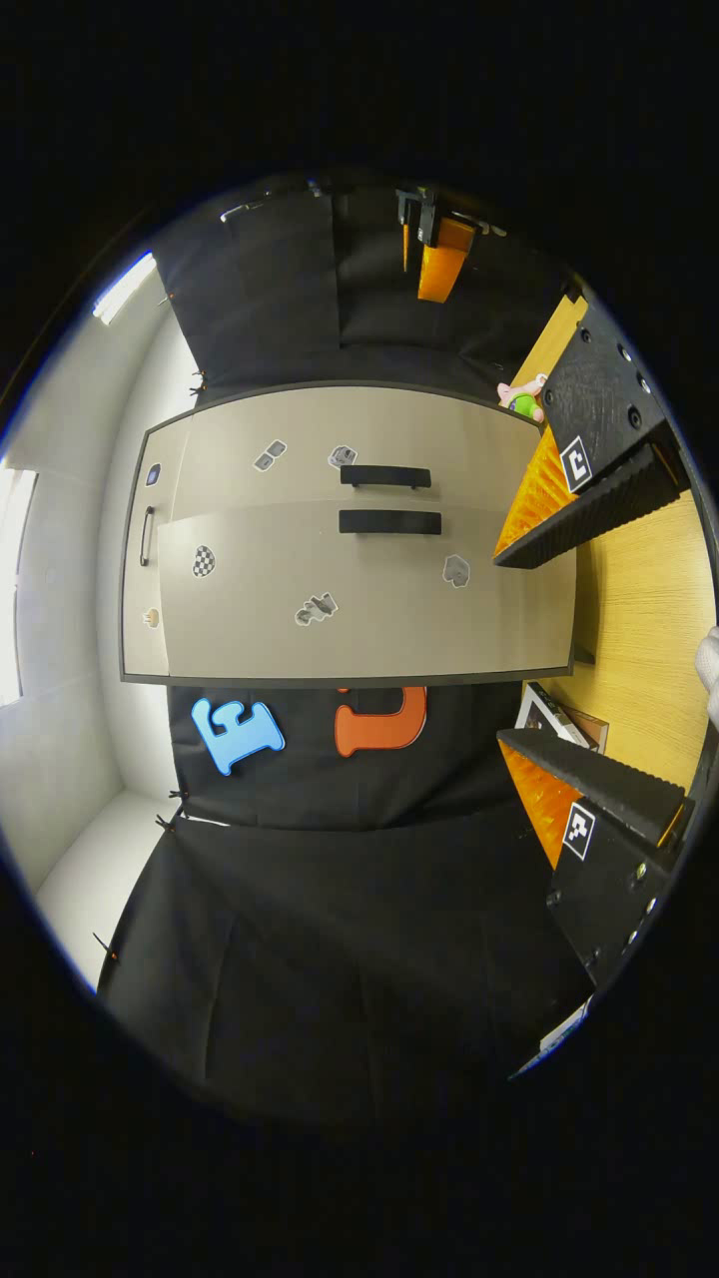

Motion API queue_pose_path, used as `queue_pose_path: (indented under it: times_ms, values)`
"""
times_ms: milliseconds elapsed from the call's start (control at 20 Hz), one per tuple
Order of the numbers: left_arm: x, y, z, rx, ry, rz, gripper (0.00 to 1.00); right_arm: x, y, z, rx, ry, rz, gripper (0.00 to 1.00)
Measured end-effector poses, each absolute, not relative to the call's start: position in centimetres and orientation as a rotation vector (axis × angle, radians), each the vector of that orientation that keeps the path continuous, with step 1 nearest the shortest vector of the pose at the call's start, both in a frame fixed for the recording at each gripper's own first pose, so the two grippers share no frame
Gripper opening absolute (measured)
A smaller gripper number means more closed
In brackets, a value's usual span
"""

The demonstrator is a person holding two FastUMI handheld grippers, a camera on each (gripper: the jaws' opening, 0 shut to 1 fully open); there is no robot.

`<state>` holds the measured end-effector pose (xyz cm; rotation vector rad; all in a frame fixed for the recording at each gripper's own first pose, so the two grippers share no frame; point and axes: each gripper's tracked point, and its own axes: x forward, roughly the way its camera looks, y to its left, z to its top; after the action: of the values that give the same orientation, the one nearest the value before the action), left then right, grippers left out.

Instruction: Grab one shoe with the right hand and put it into the shoe cabinet, grab the other shoe with the left hand and put it into the shoe cabinet; then close the right door with the right hand and the left door with the left hand.

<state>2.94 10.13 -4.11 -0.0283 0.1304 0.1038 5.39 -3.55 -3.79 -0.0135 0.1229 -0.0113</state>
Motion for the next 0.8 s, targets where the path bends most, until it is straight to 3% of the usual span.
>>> queue_pose_path:
  times_ms: [150, 200, 800]
  values:
    - [2.95, 10.01, -4.1, -0.028, 0.129, 0.099, 0.96, 5.23, -3.36, -3.62, -0.016, 0.119, -0.011, 0.94]
    - [2.92, 10.0, -3.97, -0.029, 0.128, 0.097, 1.0, 5.21, -3.4, -3.6, -0.017, 0.12, -0.014, 0.98]
    - [3.04, 9.55, -3.71, -0.027, 0.122, 0.064, 0.96, 4.74, -3.54, -3.2, -0.027, 0.115, -0.02, 0.98]
